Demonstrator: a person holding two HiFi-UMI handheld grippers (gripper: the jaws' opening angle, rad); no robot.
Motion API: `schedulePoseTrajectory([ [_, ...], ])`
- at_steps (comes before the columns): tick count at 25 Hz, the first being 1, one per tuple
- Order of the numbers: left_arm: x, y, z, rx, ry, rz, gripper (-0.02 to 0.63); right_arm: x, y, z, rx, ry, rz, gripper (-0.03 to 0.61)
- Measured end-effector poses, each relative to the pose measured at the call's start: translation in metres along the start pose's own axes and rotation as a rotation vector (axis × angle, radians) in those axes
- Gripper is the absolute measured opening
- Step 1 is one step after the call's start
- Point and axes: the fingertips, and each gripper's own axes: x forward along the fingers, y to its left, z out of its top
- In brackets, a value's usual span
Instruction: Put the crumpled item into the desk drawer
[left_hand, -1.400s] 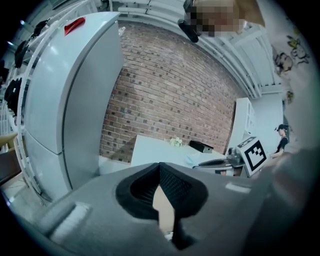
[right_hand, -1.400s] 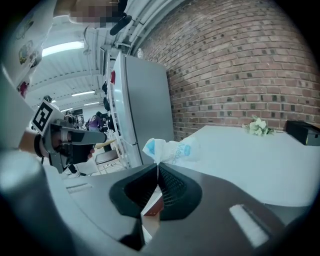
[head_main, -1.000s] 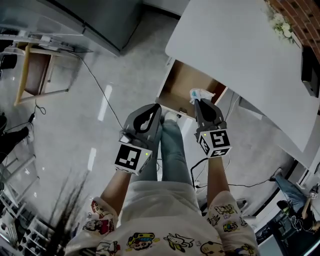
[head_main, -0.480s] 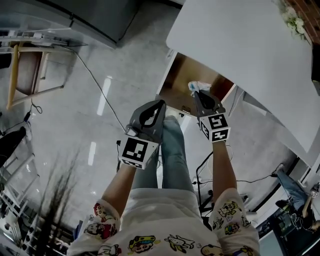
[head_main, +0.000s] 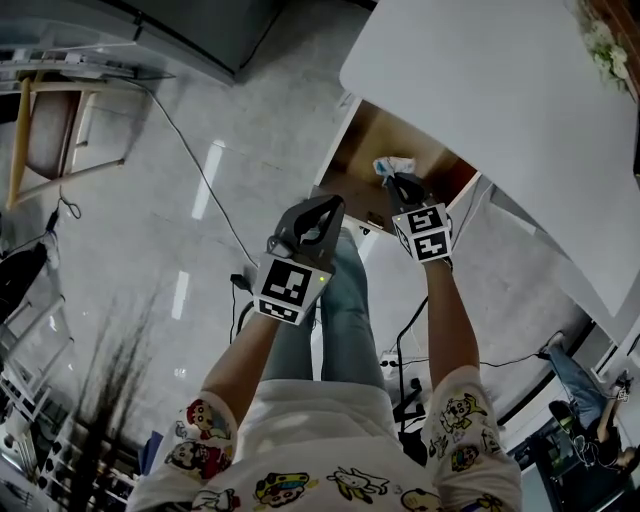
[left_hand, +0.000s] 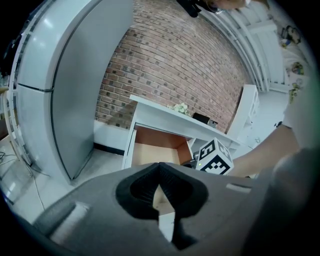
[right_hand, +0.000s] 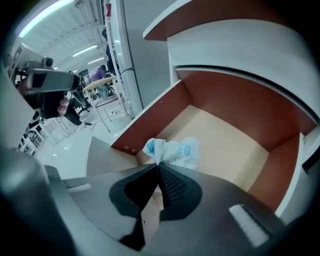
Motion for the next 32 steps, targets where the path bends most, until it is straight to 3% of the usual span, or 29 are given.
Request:
schedulePoseTrajectory([
  [12,0.017,-0.002,-0.034,0.001,0.069,-0.009,-0.003,0.035,0.004,-0.030,-0.057,0.151,0.038,0.014],
  [24,0.007,0.011,-0.042,-0.012,0.063,0.012,-0.003,0.052,0.004,-0.040,-0.072,0.209,0.055,0.025],
  [32,0.003,0.011,-0.043,-0.016,0.060,0.014,-0.003,0.055,0.005,-0.045,-0.068,0.237,0.062,0.085],
])
